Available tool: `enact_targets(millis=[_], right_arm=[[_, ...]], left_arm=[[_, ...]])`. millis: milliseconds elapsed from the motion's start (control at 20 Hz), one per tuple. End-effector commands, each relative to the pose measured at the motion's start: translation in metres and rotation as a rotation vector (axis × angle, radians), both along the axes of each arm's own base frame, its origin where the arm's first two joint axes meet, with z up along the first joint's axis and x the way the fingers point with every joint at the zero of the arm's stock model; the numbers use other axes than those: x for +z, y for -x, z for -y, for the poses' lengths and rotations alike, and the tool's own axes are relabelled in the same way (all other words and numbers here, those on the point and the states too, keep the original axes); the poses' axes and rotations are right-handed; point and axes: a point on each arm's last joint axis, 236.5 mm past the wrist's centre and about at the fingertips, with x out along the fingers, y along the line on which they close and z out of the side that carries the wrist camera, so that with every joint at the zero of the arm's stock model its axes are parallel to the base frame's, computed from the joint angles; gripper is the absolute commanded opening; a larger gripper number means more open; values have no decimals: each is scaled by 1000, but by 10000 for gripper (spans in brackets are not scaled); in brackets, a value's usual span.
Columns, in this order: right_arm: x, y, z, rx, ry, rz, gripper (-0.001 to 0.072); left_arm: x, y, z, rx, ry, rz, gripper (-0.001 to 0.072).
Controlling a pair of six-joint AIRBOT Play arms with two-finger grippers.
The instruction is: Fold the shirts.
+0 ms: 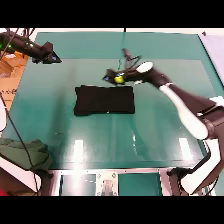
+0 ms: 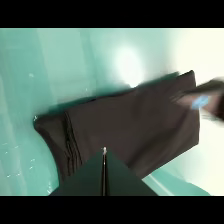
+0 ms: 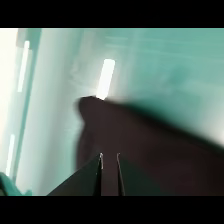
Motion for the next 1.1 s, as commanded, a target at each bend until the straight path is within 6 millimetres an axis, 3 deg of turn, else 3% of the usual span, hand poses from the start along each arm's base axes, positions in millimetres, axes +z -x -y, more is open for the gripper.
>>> enact_targets(millis=[0,100,250,300,450,650,700,750,850,950,1050], right_arm=[[-8,15,104,22,43,-140,125],[-31,26,143,-16,49,-231,147],[-69,49,163,-47,54,-334,483],[-78,57,162,-41,58,-351,513],[-98,71,143,-30,73,-378,513],[-109,71,95,-12,80,-343,512],[-108,68,81,-24,58,-335,503],[-105,64,72,-38,39,-324,446],[-87,55,59,-39,-9,-299,41],[-61,45,56,-7,-38,-263,16],[-20,30,62,9,-65,-191,15]], left_arm=[[-2,-1,-5,6,-22,5,21],[-7,-4,-13,25,-60,5,21],[-12,-6,-21,39,-96,7,21],[-13,-8,-24,47,-110,13,21],[-15,-12,-30,64,-135,25,20],[-15,-12,-30,63,-135,22,21],[-15,-11,-30,62,-135,20,21],[-15,-10,-30,62,-134,15,21],[-16,-10,-30,70,-130,7,21],[-16,-9,-30,69,-130,4,20],[-16,-9,-30,68,-131,3,21]])
